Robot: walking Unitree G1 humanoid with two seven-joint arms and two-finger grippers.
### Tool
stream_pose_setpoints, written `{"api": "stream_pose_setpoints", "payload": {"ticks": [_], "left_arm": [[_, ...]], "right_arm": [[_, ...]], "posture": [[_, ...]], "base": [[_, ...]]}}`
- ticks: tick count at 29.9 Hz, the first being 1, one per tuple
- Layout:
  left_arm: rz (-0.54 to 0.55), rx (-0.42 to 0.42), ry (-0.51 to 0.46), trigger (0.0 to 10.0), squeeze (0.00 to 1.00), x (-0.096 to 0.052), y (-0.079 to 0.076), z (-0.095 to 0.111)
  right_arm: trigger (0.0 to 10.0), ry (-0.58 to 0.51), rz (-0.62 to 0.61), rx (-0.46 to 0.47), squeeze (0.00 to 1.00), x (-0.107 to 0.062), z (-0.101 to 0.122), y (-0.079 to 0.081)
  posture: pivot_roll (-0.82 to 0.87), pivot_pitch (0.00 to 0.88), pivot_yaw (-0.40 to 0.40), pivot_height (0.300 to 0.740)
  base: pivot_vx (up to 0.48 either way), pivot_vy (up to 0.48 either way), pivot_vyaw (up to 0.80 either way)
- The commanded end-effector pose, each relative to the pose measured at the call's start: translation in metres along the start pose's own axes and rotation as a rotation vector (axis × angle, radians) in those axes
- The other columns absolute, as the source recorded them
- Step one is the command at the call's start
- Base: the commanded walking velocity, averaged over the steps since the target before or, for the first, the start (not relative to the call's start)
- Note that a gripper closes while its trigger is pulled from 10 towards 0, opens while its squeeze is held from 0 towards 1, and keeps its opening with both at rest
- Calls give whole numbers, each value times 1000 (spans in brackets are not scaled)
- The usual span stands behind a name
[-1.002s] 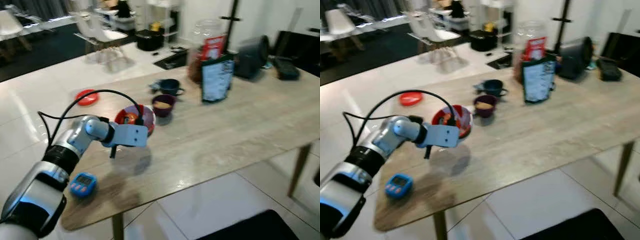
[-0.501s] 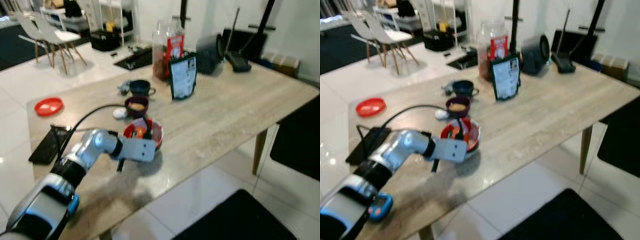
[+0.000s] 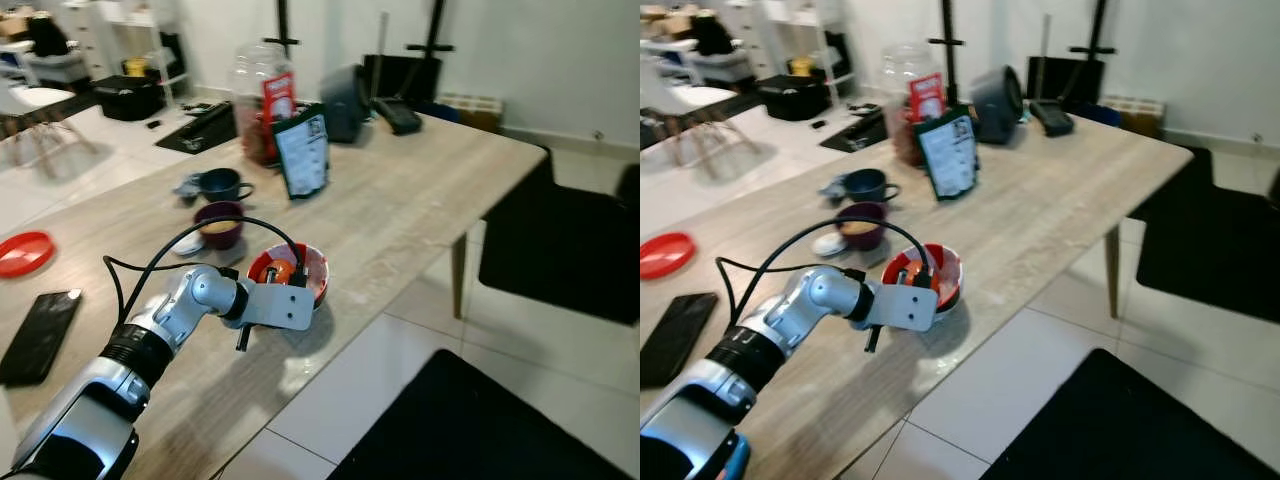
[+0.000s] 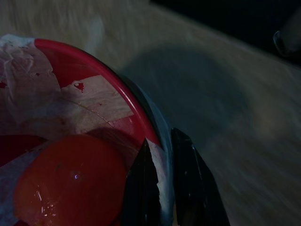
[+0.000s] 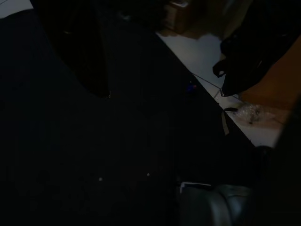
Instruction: Restocking fridge
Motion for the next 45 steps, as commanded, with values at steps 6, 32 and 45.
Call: {"api": "stream_pose_setpoints", "payload": {"ticks": [6,32,45], "left_arm": [[19,42,-42,10000,0,0,3,15],[-6,20,-213,10000,0,17,-12,51],[-8,18,-214,10000,0,17,-12,52]], "right_arm": [[10000,0,-2,14,0,0,0,0],[10000,-12,0,34,0,0,1,3],[10000,-11,1,36,0,0,1,4]], "posture": [[-26,0,68,740],[-34,0,78,740],[-36,0,79,740]], "base": [[0,0,-750],[30,-106,-404],[229,-397,0]]}}
Point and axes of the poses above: a point about 5 cm out from each wrist's last joint towards the gripper, its own x axis pointing out of the wrist towards the gripper, its own z axis along the axis of the wrist's last joint, y = z × x, the point moved 3 cm from there along x, pointing out of the wrist towards the gripper, and after that the axes turned 15 degrees about -x, right-handed, at the moved point
